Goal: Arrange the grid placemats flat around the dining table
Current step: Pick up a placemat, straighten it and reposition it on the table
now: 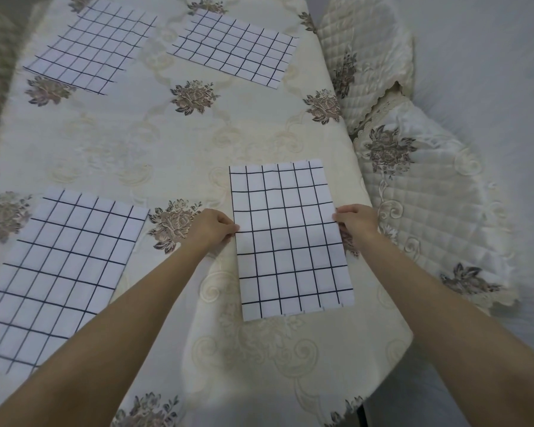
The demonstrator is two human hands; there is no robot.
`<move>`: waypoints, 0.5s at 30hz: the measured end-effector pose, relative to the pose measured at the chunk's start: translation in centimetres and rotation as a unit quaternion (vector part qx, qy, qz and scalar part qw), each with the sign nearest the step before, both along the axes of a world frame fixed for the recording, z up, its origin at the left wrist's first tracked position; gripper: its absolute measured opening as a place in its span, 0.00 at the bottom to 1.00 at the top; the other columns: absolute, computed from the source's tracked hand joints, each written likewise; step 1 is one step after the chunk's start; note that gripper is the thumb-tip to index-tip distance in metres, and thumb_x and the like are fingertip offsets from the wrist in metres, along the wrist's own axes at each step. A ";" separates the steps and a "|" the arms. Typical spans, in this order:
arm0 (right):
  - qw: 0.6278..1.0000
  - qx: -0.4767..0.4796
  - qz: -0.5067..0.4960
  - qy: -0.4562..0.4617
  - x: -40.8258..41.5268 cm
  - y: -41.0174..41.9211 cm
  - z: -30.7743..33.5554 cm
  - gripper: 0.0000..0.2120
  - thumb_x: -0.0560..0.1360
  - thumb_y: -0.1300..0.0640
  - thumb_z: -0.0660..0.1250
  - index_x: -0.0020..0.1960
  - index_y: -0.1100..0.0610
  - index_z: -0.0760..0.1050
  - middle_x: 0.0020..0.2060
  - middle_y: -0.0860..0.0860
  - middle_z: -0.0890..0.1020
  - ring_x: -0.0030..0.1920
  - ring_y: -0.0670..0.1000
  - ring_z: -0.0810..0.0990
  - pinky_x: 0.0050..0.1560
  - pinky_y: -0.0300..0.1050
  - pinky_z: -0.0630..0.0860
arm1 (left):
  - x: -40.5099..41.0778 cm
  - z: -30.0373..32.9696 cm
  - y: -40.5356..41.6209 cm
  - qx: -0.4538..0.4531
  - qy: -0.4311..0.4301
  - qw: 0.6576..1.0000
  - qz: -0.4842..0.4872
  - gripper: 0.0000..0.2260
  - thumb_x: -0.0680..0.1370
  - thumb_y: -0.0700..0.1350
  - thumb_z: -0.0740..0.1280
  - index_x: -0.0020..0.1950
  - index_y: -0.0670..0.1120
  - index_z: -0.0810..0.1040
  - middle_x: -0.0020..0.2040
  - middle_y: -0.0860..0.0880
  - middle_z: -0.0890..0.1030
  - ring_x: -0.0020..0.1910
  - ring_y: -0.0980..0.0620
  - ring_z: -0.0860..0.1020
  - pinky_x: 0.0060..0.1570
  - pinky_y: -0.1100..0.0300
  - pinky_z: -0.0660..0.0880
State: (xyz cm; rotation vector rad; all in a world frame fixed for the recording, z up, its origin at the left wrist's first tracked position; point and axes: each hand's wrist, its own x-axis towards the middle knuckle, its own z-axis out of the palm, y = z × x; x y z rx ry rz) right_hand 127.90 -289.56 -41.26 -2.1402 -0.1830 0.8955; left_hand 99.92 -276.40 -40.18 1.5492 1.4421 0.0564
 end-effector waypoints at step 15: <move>0.763 -0.076 0.524 -0.371 -6.2 -1.9 -2.5 0.32 0.80 0.39 0.40 0.79 0.54 0.48 0.79 0.55 0.46 0.79 0.54 0.41 0.77 0.52 0.40 | 3.2 -4.5 -6.8 0.394 0.134 0.837 -0.355 0.25 0.82 0.55 0.48 0.76 0.46 0.64 0.77 0.39 0.62 0.76 0.39 0.61 0.71 0.40 0.62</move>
